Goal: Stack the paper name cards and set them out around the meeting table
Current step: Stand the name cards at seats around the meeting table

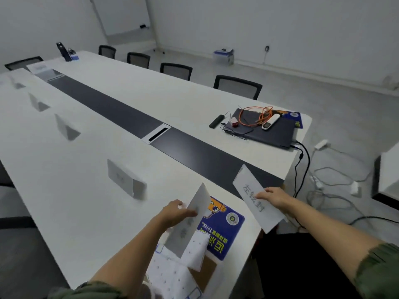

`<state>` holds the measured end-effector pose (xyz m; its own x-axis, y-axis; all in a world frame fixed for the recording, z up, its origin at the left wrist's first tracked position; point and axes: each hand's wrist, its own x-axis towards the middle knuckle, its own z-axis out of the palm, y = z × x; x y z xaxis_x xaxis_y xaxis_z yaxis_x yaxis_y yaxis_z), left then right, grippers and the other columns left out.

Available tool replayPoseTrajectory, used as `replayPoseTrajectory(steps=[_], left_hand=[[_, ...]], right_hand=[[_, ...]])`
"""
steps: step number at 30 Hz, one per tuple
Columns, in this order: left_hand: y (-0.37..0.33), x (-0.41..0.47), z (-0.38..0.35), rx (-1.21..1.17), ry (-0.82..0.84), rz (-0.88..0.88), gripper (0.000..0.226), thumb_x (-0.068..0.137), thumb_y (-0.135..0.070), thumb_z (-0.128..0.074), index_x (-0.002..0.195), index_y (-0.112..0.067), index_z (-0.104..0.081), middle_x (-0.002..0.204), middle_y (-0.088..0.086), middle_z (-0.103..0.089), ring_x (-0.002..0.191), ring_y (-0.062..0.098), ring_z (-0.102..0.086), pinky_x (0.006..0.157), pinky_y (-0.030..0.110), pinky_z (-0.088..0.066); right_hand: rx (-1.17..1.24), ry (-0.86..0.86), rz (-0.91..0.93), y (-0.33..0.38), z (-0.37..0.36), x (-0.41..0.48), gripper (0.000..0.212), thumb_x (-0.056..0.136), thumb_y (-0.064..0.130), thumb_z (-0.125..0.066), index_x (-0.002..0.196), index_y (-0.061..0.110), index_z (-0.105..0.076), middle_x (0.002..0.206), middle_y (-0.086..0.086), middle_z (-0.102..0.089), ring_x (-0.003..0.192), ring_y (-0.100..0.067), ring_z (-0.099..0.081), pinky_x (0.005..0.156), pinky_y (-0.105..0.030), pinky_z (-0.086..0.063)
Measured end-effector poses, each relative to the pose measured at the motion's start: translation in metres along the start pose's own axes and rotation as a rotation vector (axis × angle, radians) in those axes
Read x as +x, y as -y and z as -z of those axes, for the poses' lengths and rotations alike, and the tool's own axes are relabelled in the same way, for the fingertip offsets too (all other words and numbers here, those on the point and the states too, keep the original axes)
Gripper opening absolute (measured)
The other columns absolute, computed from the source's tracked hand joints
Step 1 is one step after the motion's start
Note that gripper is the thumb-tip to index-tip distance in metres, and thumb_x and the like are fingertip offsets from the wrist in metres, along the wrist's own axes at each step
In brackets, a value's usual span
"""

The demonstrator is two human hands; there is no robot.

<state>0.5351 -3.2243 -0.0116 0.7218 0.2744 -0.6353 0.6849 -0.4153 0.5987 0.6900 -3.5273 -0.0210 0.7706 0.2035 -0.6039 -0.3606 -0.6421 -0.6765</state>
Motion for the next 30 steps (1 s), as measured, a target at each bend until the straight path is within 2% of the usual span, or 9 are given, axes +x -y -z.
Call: replayPoseTrajectory(steps=[3,7,12,17,21,23,25,27,30], left_hand=[[-0.006,0.020,0.005,-0.020,-0.009,0.015,0.083,0.065,-0.057,-0.072,0.131,-0.016,-0.044,0.128,0.010,-0.056,0.107,0.027,-0.061,0.092,0.046,-0.053],[-0.012,0.059,0.012,-0.001,-0.009,0.067,0.099,0.051,-0.067,-0.068,0.134,-0.019,-0.043,0.132,0.008,-0.054,0.109,0.027,-0.059,0.095,0.046,-0.051],[-0.038,0.127,0.012,0.023,-0.035,0.122,0.088,0.069,-0.057,-0.070,0.141,-0.019,-0.036,0.141,0.009,-0.046,0.119,0.029,-0.052,0.101,0.045,-0.046],[-0.067,0.198,0.009,0.045,-0.050,0.166,0.077,0.079,-0.051,-0.069,0.141,-0.021,-0.033,0.137,0.007,-0.047,0.115,0.025,-0.053,0.095,0.040,-0.049],[-0.083,0.239,0.005,0.048,-0.036,0.169,0.071,0.079,-0.054,-0.069,0.134,-0.024,-0.036,0.128,0.003,-0.051,0.105,0.018,-0.053,0.081,0.030,-0.048],[-0.088,0.255,0.002,0.063,-0.026,0.162,0.069,0.080,-0.053,-0.068,0.134,-0.023,-0.038,0.128,0.003,-0.051,0.104,0.017,-0.052,0.079,0.027,-0.046],[-0.093,0.270,-0.001,0.083,-0.016,0.161,0.070,0.080,-0.052,-0.068,0.136,-0.023,-0.037,0.130,0.003,-0.051,0.104,0.016,-0.051,0.080,0.027,-0.046],[-0.101,0.284,-0.003,0.099,-0.016,0.159,0.072,0.081,-0.051,-0.066,0.139,-0.023,-0.033,0.131,0.004,-0.049,0.104,0.016,-0.049,0.082,0.028,-0.047],[-0.111,0.303,-0.004,0.118,-0.045,0.129,0.071,0.083,-0.051,-0.065,0.140,-0.022,-0.033,0.133,0.005,-0.048,0.105,0.016,-0.050,0.085,0.030,-0.050]], right_hand=[[-0.017,0.010,-0.009,0.016,0.007,0.031,0.037,0.087,0.030,-0.071,0.112,0.004,-0.063,0.097,-0.011,-0.071,0.081,-0.025,-0.070,0.062,-0.029,-0.053],[-0.023,0.067,-0.041,0.040,0.010,0.085,0.040,0.090,0.028,-0.067,0.117,0.001,-0.057,0.101,-0.014,-0.067,0.081,-0.026,-0.068,0.058,-0.030,-0.051],[-0.044,0.096,-0.063,0.077,0.020,0.172,0.033,0.094,0.024,-0.061,0.117,0.003,-0.051,0.096,-0.011,-0.063,0.077,-0.023,-0.063,0.054,-0.029,-0.048],[-0.100,0.106,-0.126,0.101,0.033,0.253,0.044,0.092,0.031,-0.060,0.124,0.002,-0.054,0.110,-0.016,-0.065,0.093,-0.034,-0.065,0.088,-0.045,-0.054],[-0.154,0.126,-0.108,0.112,0.037,0.293,0.039,0.095,0.030,-0.056,0.122,0.002,-0.055,0.113,-0.016,-0.065,0.093,-0.032,-0.064,0.069,-0.033,-0.050],[-0.203,0.115,-0.079,0.117,0.038,0.305,0.035,0.096,0.032,-0.054,0.116,0.004,-0.053,0.117,-0.016,-0.063,0.099,-0.032,-0.061,0.080,-0.038,-0.050],[-0.286,0.107,-0.049,0.121,0.042,0.318,0.045,0.095,0.037,-0.053,0.125,0.003,-0.049,0.127,-0.015,-0.057,0.109,-0.033,-0.057,0.094,-0.044,-0.048],[-0.359,0.104,-0.044,0.123,0.047,0.331,0.055,0.092,0.041,-0.052,0.133,0.005,-0.044,0.134,-0.014,-0.053,0.115,-0.033,-0.055,0.097,-0.046,-0.046],[-0.426,0.095,-0.027,0.128,0.051,0.340,0.050,0.092,0.041,-0.050,0.130,0.009,-0.048,0.130,-0.012,-0.057,0.111,-0.032,-0.057,0.095,-0.043,-0.047]])
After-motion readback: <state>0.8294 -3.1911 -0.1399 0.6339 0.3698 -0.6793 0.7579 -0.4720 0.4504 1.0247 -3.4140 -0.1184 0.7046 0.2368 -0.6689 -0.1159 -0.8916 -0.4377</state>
